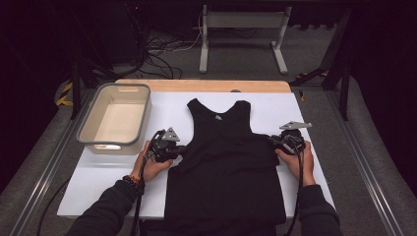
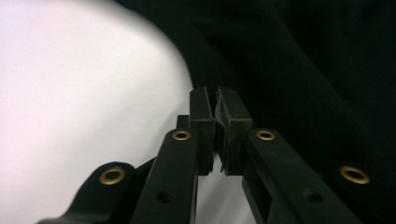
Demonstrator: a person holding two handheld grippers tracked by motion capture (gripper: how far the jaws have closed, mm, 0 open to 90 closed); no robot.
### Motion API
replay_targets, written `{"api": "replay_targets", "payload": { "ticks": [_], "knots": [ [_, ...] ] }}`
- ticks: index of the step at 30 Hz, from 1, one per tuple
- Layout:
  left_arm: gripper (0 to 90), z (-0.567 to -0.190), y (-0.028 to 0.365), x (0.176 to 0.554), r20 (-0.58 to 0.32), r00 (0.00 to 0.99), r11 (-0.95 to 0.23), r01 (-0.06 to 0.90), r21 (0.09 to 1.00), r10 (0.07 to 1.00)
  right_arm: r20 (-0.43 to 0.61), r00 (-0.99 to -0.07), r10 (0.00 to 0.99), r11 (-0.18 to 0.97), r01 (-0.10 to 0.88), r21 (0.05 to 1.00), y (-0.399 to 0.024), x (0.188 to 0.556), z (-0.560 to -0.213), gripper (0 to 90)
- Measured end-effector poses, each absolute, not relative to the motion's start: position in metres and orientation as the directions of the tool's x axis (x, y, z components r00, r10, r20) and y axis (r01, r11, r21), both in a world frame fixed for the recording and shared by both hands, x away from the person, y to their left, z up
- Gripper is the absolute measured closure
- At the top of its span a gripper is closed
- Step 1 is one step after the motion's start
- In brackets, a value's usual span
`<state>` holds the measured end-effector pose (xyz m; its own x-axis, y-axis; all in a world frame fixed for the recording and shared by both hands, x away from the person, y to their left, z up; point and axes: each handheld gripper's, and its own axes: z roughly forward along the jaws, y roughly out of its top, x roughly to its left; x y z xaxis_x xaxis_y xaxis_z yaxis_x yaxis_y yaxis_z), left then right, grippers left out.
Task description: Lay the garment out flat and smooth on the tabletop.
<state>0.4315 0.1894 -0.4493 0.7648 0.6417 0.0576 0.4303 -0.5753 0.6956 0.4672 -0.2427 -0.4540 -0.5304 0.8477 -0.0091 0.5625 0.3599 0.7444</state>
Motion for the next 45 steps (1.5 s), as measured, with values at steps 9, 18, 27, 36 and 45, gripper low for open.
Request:
{"api": "replay_targets", "payload": {
  "ticks": [9,18,27,36,45],
  "knots": [
    [86.7,-0.429,0.199,0.448,0.103,0.619,-0.47,0.467,0.749,0.779,-0.122,-0.407,0.905,0.342,0.529,0.776,-0.253,0.46,-0.441,84.9],
    [64.2,-0.43,0.19,0.467,0.017,0.619,-0.428,0.523,0.737,0.785,-0.053,-0.428,0.902,0.297,0.528,0.796,-0.253,0.461,-0.429,57.9],
    [40.2,-0.423,0.147,0.511,-0.024,0.635,-0.41,0.526,0.745,0.772,-0.022,-0.492,0.87,0.301,0.495,0.815,-0.2,0.504,-0.423,42.1],
    [36.1,-0.449,0.132,0.559,-0.048,0.582,-0.408,0.625,0.666,0.812,-0.004,-0.474,0.88,0.31,0.568,0.762,-0.169,0.557,-0.437,37.7],
    [68.7,-0.449,0.134,0.558,-0.03,0.633,-0.447,0.58,0.681,0.774,-0.025,-0.49,0.871,0.363,0.608,0.706,-0.155,0.57,-0.449,51.6]
  ]
}}
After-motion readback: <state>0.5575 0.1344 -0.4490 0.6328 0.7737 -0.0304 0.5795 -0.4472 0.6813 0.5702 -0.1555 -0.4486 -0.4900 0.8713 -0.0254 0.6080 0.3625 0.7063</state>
